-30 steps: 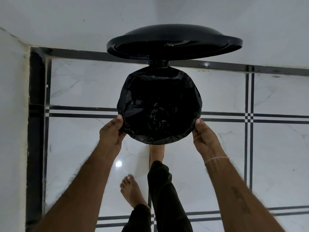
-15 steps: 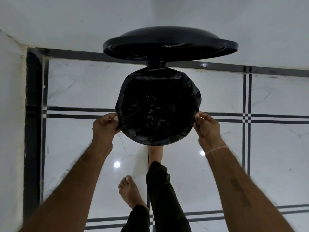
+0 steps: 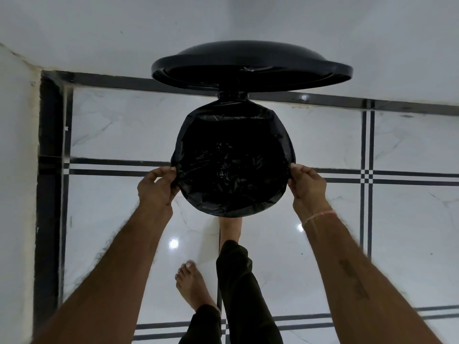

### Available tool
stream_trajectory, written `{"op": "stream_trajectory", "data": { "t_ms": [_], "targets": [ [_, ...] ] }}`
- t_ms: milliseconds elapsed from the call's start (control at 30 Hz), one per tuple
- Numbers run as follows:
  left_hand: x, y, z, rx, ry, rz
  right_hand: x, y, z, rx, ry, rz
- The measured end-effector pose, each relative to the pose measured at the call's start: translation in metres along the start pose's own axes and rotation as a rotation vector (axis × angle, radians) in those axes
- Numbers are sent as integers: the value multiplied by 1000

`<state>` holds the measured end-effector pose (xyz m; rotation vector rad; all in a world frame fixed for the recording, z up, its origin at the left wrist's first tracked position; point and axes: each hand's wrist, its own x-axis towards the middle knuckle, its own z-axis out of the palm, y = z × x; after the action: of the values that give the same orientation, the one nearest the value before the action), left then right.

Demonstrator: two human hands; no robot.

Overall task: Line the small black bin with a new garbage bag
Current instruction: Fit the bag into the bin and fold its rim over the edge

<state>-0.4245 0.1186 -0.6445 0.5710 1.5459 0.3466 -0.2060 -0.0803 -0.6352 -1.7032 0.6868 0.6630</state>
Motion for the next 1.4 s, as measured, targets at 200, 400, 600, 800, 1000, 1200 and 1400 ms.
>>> {"op": "stream_trajectory", "data": {
  "t_ms": [200, 400, 600, 800, 1000, 1200, 1400],
  "targets": [
    [-14, -11, 3, 73, 29, 251, -2, 9, -6, -161, -75, -201],
    [-10, -30, -14, 105, -134, 256, -1, 19, -25, -34, -309, -52],
    [-2, -18, -12, 79, -112, 73, 4, 22, -17, 86, -257, 70],
    [1, -6, -13, -5, -98, -121, -1, 14, -14, 18, -180, 139],
    [-10, -4, 0, 68, -13, -45, -3, 7, -11, -85, -117, 36],
    [-16, 10, 4, 77, -15, -52, -11, 0, 3, -98, -77, 61],
    [0, 7, 3, -46, -32, -196, 1, -6, 6, 24, -73, 253]
  ]
}}
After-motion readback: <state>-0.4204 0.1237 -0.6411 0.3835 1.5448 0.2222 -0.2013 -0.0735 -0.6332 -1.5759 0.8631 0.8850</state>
